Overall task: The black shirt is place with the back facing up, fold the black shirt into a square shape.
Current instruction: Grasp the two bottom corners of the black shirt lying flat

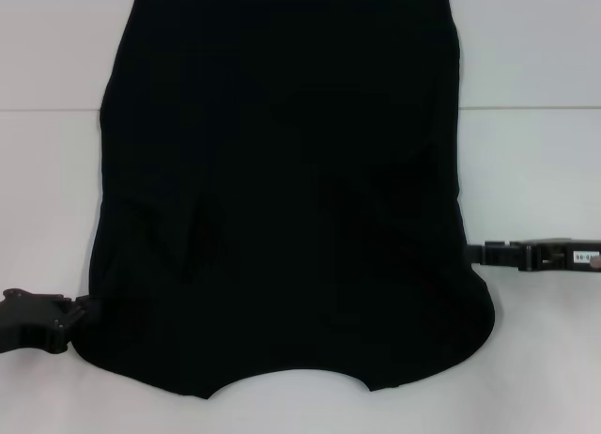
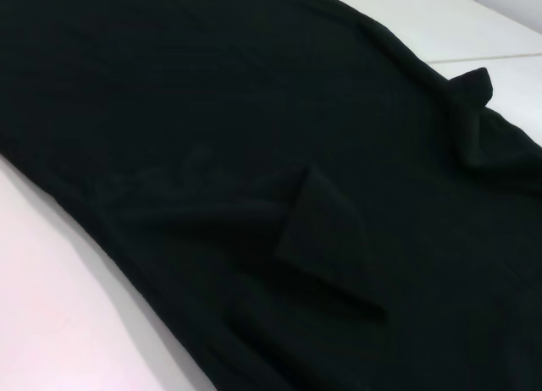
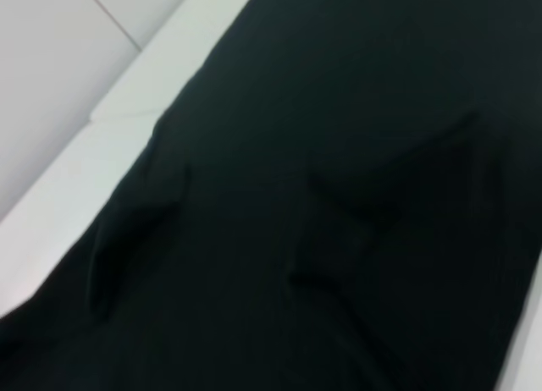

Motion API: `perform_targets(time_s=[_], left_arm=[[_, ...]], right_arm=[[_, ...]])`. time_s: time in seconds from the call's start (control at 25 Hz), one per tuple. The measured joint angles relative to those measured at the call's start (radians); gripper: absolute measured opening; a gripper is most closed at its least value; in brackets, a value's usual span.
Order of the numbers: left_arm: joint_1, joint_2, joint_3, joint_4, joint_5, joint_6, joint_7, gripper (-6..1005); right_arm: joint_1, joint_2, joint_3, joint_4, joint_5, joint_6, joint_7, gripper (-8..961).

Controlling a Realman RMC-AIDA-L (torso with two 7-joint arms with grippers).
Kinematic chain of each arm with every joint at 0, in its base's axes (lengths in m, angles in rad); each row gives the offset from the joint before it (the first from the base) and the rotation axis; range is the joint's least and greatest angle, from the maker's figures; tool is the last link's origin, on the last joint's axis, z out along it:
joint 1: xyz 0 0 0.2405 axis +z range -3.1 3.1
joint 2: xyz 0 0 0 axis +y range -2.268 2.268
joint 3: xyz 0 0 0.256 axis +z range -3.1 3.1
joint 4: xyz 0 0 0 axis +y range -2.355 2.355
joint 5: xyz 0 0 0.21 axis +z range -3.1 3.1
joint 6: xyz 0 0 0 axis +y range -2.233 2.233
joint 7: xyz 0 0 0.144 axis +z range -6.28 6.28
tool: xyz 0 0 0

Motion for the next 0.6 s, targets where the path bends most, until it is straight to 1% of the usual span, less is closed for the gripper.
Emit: perform_targets(time_s=[0.16,0.6], left_arm=[[0.0,0.0,0.003,-0.001,-0.006,-0.001,0.001,27],[-0.004,0.0,0.001,-0.012,-0.011,-0.004,0.002,28]], right_arm=[[0.003,0.001,-0.005,0.001,-0.044,-0.003,0.007,595],[0.023,0.019,-0.007,0.004,-0.104,-0.003,0.013,587]])
